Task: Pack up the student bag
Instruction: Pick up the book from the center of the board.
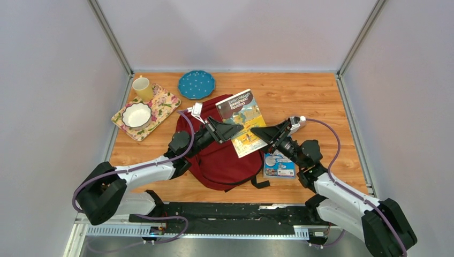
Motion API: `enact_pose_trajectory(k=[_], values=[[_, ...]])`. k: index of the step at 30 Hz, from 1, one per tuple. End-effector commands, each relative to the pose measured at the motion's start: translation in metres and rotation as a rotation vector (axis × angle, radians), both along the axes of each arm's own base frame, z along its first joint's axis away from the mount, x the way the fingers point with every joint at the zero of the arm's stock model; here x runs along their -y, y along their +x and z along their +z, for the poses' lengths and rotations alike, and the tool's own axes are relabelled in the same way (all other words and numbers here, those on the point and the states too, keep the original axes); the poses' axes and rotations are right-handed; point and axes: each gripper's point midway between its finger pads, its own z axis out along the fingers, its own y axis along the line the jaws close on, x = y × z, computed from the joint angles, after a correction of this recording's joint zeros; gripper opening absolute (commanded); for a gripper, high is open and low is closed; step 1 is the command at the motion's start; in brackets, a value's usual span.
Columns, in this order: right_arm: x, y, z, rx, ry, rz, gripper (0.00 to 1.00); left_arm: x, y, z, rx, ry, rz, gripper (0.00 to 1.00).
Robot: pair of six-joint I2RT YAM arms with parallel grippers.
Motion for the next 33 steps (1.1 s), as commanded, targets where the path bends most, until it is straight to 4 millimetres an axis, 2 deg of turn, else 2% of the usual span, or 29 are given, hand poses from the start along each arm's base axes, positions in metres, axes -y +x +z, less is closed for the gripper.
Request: enact_pose_trajectory(k=[1, 2, 3, 6, 7, 11, 12, 13, 16, 17, 20, 22, 23, 24, 27, 28, 29, 30, 31, 32, 33], values=[[0.004, 0.005, 0.038, 0.1, 0.118, -0.035, 0.72, -0.011, -0.012, 0.052, 0.108, -0.188, -0.018, 0.0], [0.002, 0.004, 0.037, 0.101, 0.12, -0.022, 0.62, -0.011, -0.013, 0.052, 0.107, -0.189, -0.02, 0.0], [0.002, 0.002, 0.044, 0.129, 0.139, -0.011, 0.6, -0.011, -0.012, 0.049, 0.1, -0.185, -0.015, 0.0], [0.0, -0.003, 0.046, 0.129, 0.151, 0.02, 0.52, -0.012, -0.01, 0.044, 0.093, -0.178, -0.002, 0.0], [0.001, -0.005, 0.042, 0.121, 0.15, 0.022, 0.52, -0.013, -0.009, 0.043, 0.09, -0.175, 0.006, 0.0], [0.004, -0.014, 0.041, 0.137, 0.133, 0.032, 0.62, -0.016, -0.006, 0.039, 0.099, -0.149, 0.037, 0.0], [0.003, -0.014, 0.035, 0.112, 0.113, 0.034, 0.62, -0.017, -0.006, 0.037, 0.097, -0.141, 0.044, 0.0], [0.005, -0.017, 0.039, 0.125, 0.112, 0.032, 0.62, -0.018, -0.004, 0.036, 0.095, -0.131, 0.054, 0.0], [0.004, -0.022, 0.043, 0.151, 0.089, 0.047, 0.48, -0.018, -0.003, 0.032, 0.093, -0.119, 0.063, 0.0], [0.003, -0.025, 0.044, 0.158, 0.086, 0.063, 0.37, -0.018, -0.003, 0.033, 0.094, -0.12, 0.063, 0.0], [-0.002, -0.026, 0.047, 0.151, 0.063, 0.093, 0.22, -0.017, -0.003, 0.03, 0.089, -0.114, 0.06, 0.0], [-0.003, -0.026, 0.048, 0.154, 0.056, 0.098, 0.19, -0.015, -0.003, 0.029, 0.085, -0.103, 0.05, 0.0], [-0.004, -0.026, 0.048, 0.155, 0.053, 0.099, 0.05, -0.014, -0.003, 0.028, 0.088, -0.093, 0.05, 0.0], [-0.004, -0.026, 0.048, 0.154, 0.049, 0.1, 0.0, -0.014, -0.003, 0.026, 0.091, -0.084, 0.05, 0.0], [-0.001, -0.027, 0.048, 0.171, 0.02, 0.083, 0.0, -0.012, -0.004, 0.018, 0.121, 0.009, 0.045, 0.25], [0.0, -0.027, 0.05, 0.188, 0.003, 0.07, 0.0, -0.009, -0.005, -0.003, 0.081, 0.12, 0.027, 0.4], [0.004, -0.025, 0.05, 0.195, -0.012, 0.041, 0.0, -0.01, -0.001, -0.016, 0.123, 0.235, 0.046, 0.45], [0.008, -0.026, 0.046, 0.181, -0.04, 0.024, 0.0, -0.011, 0.003, -0.013, 0.14, 0.306, 0.06, 0.48], [0.011, -0.026, 0.045, 0.182, -0.063, 0.004, 0.0, -0.02, 0.005, -0.047, 0.067, 0.47, 0.076, 0.59], [0.016, -0.022, 0.048, 0.214, -0.106, -0.04, 0.0, -0.028, 0.008, -0.059, 0.092, 0.569, 0.094, 0.65], [0.019, -0.02, 0.031, 0.153, -0.174, -0.058, 0.0, -0.035, 0.01, -0.064, 0.084, 0.629, 0.116, 0.71]])
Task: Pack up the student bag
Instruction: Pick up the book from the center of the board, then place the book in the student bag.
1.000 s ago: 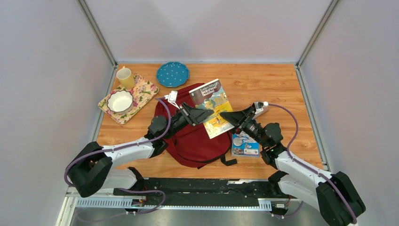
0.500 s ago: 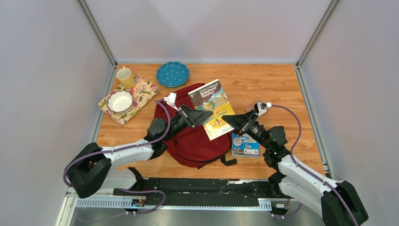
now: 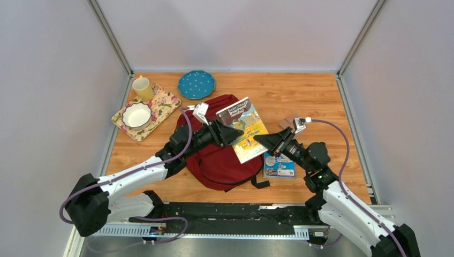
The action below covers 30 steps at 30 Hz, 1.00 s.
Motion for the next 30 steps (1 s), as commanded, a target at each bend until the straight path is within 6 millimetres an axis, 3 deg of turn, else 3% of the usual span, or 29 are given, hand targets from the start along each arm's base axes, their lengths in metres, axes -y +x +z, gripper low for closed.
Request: enact_pose_trajectory(k=[1, 6, 13, 18, 23, 30], values=[[0.019, -0.002, 0.024, 0.098, -0.116, -0.106, 0.0, -0.04, 0.006, -0.056, 0.026, 0.479, 0.078, 0.77], [0.044, 0.002, 0.012, 0.079, -0.243, -0.226, 0.0, -0.07, -0.011, -0.1, -0.003, 0.67, 0.062, 0.81], [0.063, -0.005, 0.017, 0.122, -0.339, -0.276, 0.0, -0.101, -0.028, -0.134, -0.063, 0.836, 0.08, 0.82], [0.083, -0.002, 0.015, 0.109, -0.508, -0.345, 0.0, -0.116, -0.028, -0.135, -0.066, 0.888, 0.125, 0.82], [0.095, 0.002, 0.032, 0.146, -0.608, -0.391, 0.0, -0.126, -0.025, -0.129, -0.043, 0.889, 0.179, 0.82], [0.096, 0.01, 0.02, 0.101, -0.614, -0.412, 0.0, -0.114, -0.028, -0.117, 0.025, 0.85, 0.117, 0.82]])
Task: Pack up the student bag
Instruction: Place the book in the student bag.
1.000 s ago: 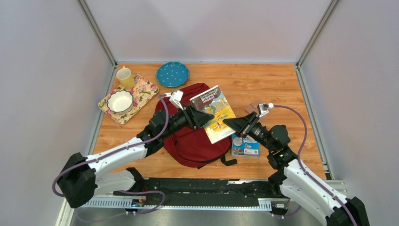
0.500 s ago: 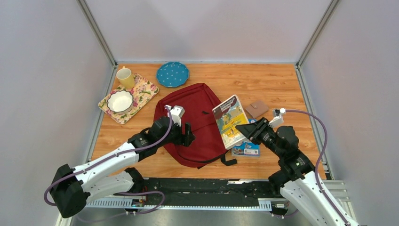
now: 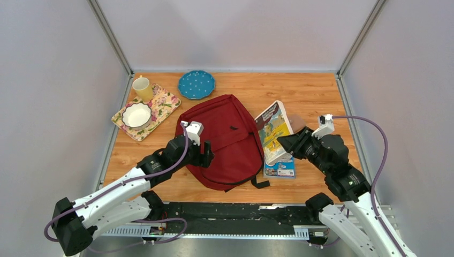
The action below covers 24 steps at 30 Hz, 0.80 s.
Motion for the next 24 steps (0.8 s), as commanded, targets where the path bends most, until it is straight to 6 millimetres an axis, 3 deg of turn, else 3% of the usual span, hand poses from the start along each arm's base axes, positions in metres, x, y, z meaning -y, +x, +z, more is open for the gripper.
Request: enact_pose_trajectory(k=[1, 13, 20, 23, 24], values=[[0.008, 0.01, 0.029, 0.102, 0.036, -0.063, 0.0, 0.01, -0.002, 0.007, 0.037, 0.005, -0.086, 0.82], [0.023, 0.013, -0.01, -0.01, 0.055, -0.186, 0.0, 0.042, 0.001, 0.015, 0.12, 0.085, -0.251, 0.82], [0.039, 0.008, -0.013, -0.003, -0.012, -0.228, 0.0, 0.073, 0.002, 0.011, 0.146, 0.187, -0.375, 0.82], [0.045, 0.01, -0.016, -0.013, -0.04, -0.253, 0.0, 0.089, -0.006, 0.013, 0.159, 0.227, -0.44, 0.82], [0.045, 0.011, -0.016, -0.014, -0.051, -0.251, 0.0, 0.093, -0.01, 0.006, 0.143, 0.251, -0.463, 0.82]])
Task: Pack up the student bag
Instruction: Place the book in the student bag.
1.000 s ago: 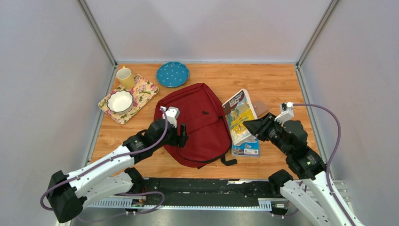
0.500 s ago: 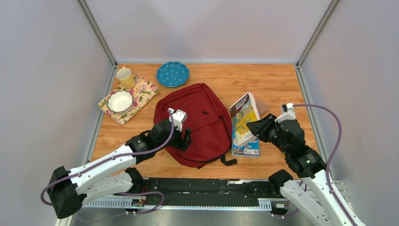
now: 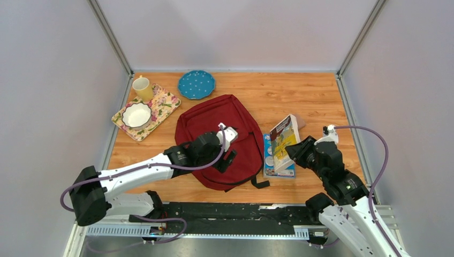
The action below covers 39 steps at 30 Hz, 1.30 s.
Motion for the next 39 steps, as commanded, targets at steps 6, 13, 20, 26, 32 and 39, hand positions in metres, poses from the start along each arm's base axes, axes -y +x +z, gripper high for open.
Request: enact_pose_trajectory(k=[6, 13, 20, 26, 32, 39], values=[[0.0, 0.023, 0.041, 0.112, 0.016, -0.04, 0.0, 0.053, -0.017, -0.01, 0.048, 0.155, -0.203, 0.82], [-0.011, 0.029, 0.048, 0.13, 0.045, 0.003, 0.0, 0.088, -0.028, -0.02, 0.008, 0.172, -0.285, 0.78], [-0.013, 0.025, 0.05, 0.139, 0.064, 0.019, 0.0, 0.108, -0.052, -0.038, -0.064, 0.175, -0.355, 0.71], [-0.009, 0.02, 0.053, 0.145, 0.063, 0.014, 0.0, 0.103, -0.053, -0.057, -0.096, 0.232, -0.319, 0.65], [-0.007, 0.016, 0.053, 0.146, 0.061, 0.018, 0.0, 0.095, -0.045, -0.066, -0.09, 0.283, -0.259, 0.46], [-0.005, 0.01, 0.05, 0.141, 0.064, 0.02, 0.0, 0.097, -0.043, -0.058, -0.077, 0.267, -0.252, 0.21]])
